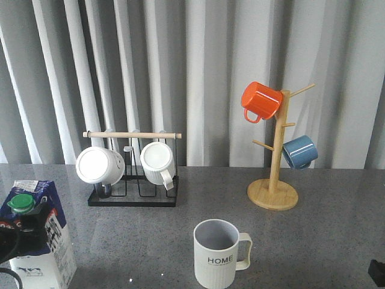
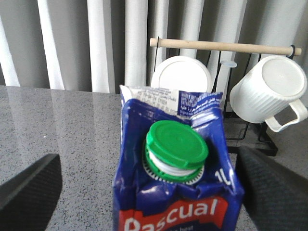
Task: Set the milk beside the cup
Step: 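Grasp the Pascual milk carton with the left gripper, then lift the milk carton and carry it toward the white HOME mug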
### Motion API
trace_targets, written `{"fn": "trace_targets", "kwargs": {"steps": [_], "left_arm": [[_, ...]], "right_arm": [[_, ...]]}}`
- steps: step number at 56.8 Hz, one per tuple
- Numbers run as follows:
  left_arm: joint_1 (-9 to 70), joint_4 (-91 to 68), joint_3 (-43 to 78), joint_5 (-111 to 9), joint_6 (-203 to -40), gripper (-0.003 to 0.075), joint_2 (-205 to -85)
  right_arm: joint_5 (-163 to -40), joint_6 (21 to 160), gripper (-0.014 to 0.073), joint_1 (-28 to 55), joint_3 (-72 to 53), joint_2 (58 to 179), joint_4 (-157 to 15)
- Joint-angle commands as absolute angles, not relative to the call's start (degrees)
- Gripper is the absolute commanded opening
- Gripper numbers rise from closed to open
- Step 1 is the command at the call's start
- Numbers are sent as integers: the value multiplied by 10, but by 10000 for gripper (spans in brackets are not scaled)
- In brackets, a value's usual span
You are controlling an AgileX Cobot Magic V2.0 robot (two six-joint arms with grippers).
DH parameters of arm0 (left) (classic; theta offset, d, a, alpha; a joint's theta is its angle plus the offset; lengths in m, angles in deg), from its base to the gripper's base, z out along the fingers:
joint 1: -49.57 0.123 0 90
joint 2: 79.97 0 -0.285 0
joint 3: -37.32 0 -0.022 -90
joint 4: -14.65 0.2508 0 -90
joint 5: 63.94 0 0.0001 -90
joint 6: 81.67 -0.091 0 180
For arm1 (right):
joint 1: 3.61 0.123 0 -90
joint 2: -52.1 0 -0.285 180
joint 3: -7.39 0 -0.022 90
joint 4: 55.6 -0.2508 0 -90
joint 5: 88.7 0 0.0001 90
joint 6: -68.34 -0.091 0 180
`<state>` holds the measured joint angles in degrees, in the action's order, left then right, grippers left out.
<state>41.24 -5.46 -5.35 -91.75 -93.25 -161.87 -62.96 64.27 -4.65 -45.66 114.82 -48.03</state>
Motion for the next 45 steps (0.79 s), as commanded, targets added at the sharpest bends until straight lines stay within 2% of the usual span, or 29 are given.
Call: {"fn": "trace_targets", "kwargs": {"steps": [1,16,22,26,38,45], "left_arm": [[410,-55,-32,-964,-928,685,-1618],[410,-51,-31,-991,-923,674,-1642],[410,-42,-25,-990,-921,625,-1652],[410,-17,-22,-988,-902,548,-1653],[410,19,-21,-991,-848,218,-1653],[410,19,-21,-990,-849,143,-1652]], "right_arm": [[-585,645,-6,-50,-442,1140,-481],[-585,645,-6,-50,-442,1140,-481],[-585,645,-6,-50,-442,1140,-481],[-585,645,-6,-50,-442,1140,-481],[-585,645,-6,-50,-442,1140,-481],[-585,645,-6,-50,-442,1140,-481]]}}
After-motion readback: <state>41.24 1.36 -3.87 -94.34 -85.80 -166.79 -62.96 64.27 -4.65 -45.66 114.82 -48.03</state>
